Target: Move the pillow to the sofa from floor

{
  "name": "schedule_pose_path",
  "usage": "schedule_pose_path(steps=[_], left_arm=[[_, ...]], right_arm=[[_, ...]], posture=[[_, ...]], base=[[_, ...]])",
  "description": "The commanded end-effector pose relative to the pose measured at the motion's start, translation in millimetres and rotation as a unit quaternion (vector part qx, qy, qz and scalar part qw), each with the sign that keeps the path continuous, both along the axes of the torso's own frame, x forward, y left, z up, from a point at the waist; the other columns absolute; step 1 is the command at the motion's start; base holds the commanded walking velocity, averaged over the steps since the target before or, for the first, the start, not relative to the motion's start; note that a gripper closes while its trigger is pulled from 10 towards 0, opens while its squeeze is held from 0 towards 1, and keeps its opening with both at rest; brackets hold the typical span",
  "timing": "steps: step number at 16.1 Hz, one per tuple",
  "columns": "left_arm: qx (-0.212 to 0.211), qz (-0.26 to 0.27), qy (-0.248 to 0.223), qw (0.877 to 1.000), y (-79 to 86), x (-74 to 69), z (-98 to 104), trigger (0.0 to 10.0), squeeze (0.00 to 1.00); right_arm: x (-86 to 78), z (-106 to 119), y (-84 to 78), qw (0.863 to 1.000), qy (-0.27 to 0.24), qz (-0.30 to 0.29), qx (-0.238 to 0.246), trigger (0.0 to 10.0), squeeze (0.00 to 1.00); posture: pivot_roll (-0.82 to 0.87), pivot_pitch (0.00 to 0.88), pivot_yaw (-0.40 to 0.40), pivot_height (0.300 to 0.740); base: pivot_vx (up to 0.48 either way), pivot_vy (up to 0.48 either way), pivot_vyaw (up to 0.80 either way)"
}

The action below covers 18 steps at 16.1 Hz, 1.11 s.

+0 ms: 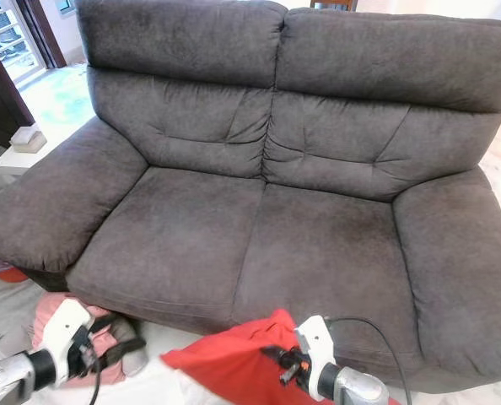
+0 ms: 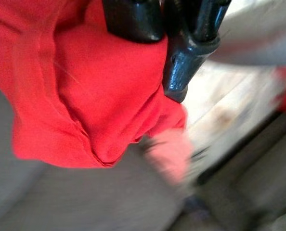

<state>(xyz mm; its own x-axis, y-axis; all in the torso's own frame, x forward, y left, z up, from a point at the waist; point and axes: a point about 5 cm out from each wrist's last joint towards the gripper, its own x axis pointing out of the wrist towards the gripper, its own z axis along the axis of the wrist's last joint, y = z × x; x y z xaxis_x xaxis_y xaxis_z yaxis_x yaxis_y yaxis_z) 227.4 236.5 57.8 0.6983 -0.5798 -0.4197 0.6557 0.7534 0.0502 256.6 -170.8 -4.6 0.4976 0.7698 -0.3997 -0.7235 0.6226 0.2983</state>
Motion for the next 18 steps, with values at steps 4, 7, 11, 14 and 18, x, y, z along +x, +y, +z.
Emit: schedule_pose_path(steps=[4,7,11,14,18], left_arm=[[0.093,-0.166,0.086,0.978,6.8,-28.3,-12,10.0,0.0],[0.128,-0.244,0.107,0.955,2.6,-35.7,-15,10.0,0.0],[0.204,-0.304,0.101,0.925,3.2,-32.3,-28,10.0,0.0],[0.235,-0.306,0.077,0.919,3.8,-25.2,-33,10.0,0.0],[0.237,-0.297,0.042,0.924,-0.7,-15.2,-33,10.0,0.0]], right_arm=[[1.1,20,4.5,0.987,-0.022,0.158,0.006,10.0,0.0],[-5.5,25,4.9,0.974,-0.01,0.225,0.017,10.0,0.0],[-7.6,36,11.1,0.963,-0.016,0.268,0.029,10.0,0.0],[-11.5,46,11.0,0.954,-0.02,0.297,0.039,10.0,0.0],[-16.5,48,8.9,0.95,-0.013,0.31,0.041,10.0,0.0]], posture=[[0.13,0.138,0.003,0.74],[0.13,0.138,0.001,0.74],[0.12,0.136,0.004,0.74],[0.11,0.137,0.003,0.74],[0.11,0.136,0.002,0.74]], base=[[0.0,0.0,0.0],[0.0,0.0,0.0],[0.0,0.0,0.0],[0.0,0.0,0.0],[0.0,0.0,0.0]])
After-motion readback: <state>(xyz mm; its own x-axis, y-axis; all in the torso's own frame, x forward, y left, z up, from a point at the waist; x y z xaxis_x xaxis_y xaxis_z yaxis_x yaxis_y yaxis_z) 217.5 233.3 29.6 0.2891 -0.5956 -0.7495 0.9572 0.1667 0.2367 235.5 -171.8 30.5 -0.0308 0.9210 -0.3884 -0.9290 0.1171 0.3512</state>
